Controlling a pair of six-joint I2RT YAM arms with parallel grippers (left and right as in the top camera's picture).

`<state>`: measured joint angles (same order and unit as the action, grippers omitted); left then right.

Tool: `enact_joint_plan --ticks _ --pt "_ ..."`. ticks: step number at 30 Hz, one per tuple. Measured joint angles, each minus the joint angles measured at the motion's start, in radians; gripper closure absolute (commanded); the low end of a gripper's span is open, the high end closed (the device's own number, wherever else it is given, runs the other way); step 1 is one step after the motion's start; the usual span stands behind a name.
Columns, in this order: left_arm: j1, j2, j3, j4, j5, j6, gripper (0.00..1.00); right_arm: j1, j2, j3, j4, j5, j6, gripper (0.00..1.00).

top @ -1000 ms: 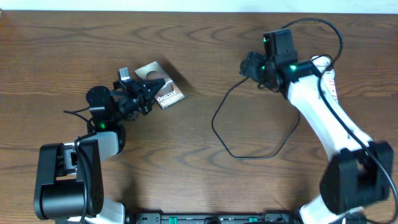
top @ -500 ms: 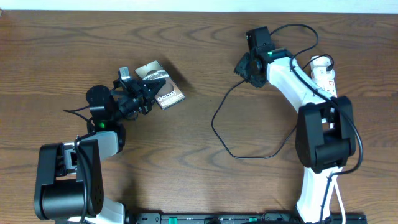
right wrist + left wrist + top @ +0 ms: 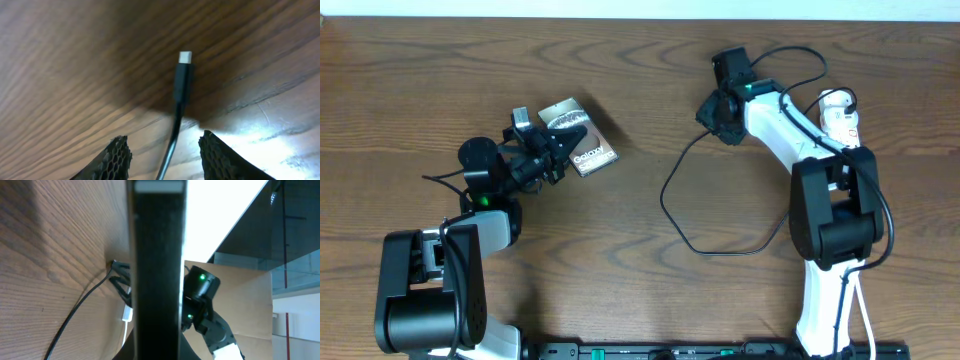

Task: Plug charger to phone and switch on socket
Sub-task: 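Move the right gripper to the black cable and grasp its USB-C plug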

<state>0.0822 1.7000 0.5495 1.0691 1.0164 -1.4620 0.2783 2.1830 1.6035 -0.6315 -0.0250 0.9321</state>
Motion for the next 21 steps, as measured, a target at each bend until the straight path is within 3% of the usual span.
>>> enact_joint_plan --ticks 7,13,21 --pt "0.0 0.0 0.0 0.0 0.0 0.0 0.93 0.0 0.019 0.001 0.007 0.005 0.01 0.99" --pt "0.0 0.0 0.002 -0.013 0.002 0.005 0.93 -0.014 0.019 0.005 -0.003 -0.048 -0.043 0.99" --pt "0.0 0.04 0.011 -0.128 0.003 0.108 0.93 -0.068 -0.047 0.03 -0.232 -0.251 -0.405 0.99"
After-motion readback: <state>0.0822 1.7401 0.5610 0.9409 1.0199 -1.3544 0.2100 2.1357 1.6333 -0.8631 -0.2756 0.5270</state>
